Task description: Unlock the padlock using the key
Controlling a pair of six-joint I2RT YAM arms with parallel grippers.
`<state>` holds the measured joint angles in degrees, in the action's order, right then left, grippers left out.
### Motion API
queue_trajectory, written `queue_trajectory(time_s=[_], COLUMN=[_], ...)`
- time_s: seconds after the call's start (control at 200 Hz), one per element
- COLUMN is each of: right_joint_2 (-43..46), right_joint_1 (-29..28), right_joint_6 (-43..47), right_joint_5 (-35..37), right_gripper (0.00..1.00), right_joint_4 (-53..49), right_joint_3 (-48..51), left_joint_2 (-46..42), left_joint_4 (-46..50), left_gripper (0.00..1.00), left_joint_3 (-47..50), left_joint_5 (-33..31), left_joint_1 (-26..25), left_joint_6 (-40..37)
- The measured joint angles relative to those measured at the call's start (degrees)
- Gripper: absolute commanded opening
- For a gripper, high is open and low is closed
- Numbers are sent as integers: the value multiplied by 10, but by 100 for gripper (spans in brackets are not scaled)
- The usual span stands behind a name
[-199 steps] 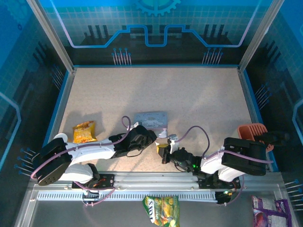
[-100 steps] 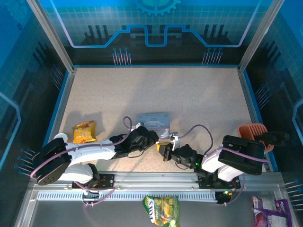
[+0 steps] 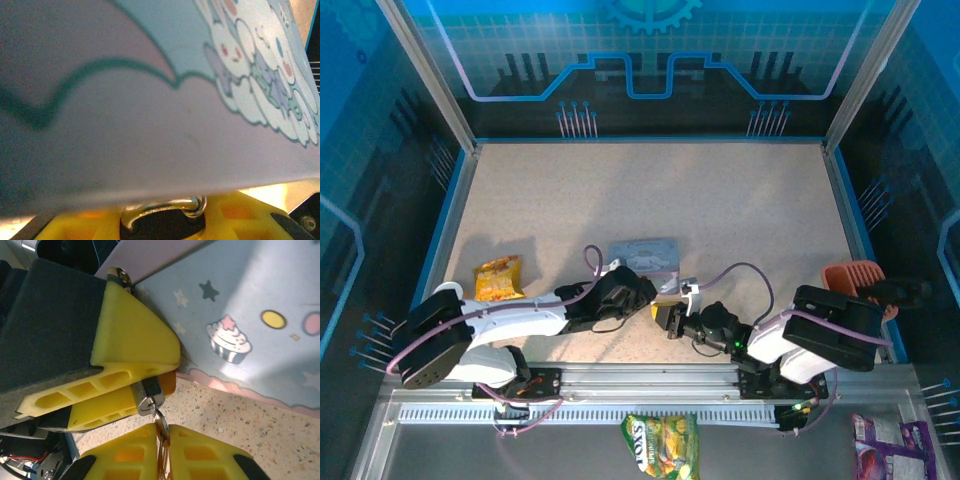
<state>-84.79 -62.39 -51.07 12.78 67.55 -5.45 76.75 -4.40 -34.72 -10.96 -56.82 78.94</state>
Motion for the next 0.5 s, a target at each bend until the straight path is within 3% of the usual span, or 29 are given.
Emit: queue_trajectory(time_s=[0.135,0.5], right_joint_2=[66,335], right_joint_1=[2,-3], right_joint_6=[11,143], right_joint_5=[3,49], right_gripper=[37,37], right_joint_4=[-59,-394], right_joint_3=[-1,-40], left_joint_2=[9,24], left_joint_4=[10,29], left_gripper=[11,11], left_joint_3=[-6,-24], left_joint_5=[8,27], left_joint_1=[1,48], left_joint_6=[-12,-28])
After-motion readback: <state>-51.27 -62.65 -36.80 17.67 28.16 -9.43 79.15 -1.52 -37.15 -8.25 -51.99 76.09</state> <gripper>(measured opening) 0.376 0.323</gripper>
